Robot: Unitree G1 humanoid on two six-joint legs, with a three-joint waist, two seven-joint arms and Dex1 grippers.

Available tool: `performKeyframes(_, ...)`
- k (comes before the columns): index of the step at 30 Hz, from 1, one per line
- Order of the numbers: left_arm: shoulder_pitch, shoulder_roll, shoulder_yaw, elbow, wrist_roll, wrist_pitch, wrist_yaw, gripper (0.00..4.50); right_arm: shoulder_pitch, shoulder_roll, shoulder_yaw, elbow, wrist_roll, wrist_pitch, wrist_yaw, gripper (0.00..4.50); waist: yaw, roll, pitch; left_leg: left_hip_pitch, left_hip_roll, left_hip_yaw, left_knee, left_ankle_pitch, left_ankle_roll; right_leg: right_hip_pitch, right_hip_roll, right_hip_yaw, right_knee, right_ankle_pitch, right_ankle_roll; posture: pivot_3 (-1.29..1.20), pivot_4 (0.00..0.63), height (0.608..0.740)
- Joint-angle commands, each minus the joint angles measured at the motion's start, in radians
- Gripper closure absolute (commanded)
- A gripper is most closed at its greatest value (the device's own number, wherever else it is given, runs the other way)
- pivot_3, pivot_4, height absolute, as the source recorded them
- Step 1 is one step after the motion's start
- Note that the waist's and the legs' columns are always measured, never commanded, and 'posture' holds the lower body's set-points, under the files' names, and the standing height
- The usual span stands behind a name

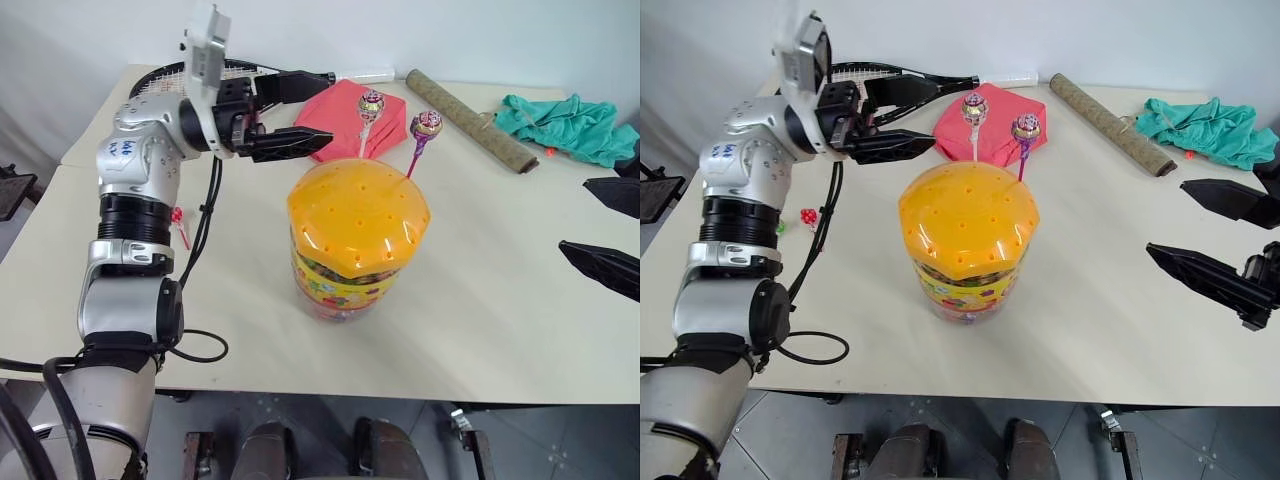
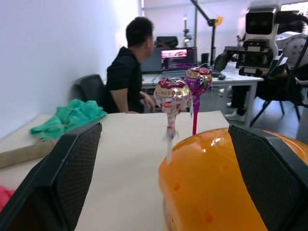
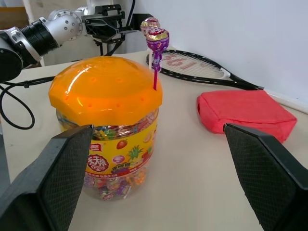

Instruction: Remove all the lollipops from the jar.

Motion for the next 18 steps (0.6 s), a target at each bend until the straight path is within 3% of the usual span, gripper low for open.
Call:
performKeyframes(1, -0.079, -0.050, -0.005, 0.091, 0.024, -0.056, -0.005, 0.02, 0.014, 0.015, -0.062, -0.038, 0.024, -0.013, -0.024, 0.00, 0.000, 0.000, 0.000, 0.000, 0.000, 0.000, 0.000, 0.000, 0.000, 0.000, 0.000, 0.000, 0.000, 0.000, 0.000, 0.00, 0.150, 0.740)
performKeyframes(5, -0.115, -0.090, -0.032, 0.173, 0.082, -0.149, -0.012, 0.02, 0.045, 0.034, -0.082, -0.070, 0.038, -0.011, -0.051, 0.00, -0.001, 0.000, 0.000, 0.000, 0.000, -0.001, 0.000, 0.000, 0.000, 0.000, 0.000, 0.000, 0.000, 0.000, 0.000, 0.00, 0.150, 0.740)
performKeyframes(18, -0.218, -0.105, -0.006, 0.222, 0.100, -0.050, 0.042, 3.89, 0.085, 0.066, -0.090, -0.102, 0.057, -0.036, -0.098, 0.00, 0.000, 0.000, 0.000, -0.001, 0.000, -0.001, 0.000, 0.000, 0.000, 0.000, 0.000, -0.001, -0.001, 0.000, 0.000, 0.00, 0.150, 0.740)
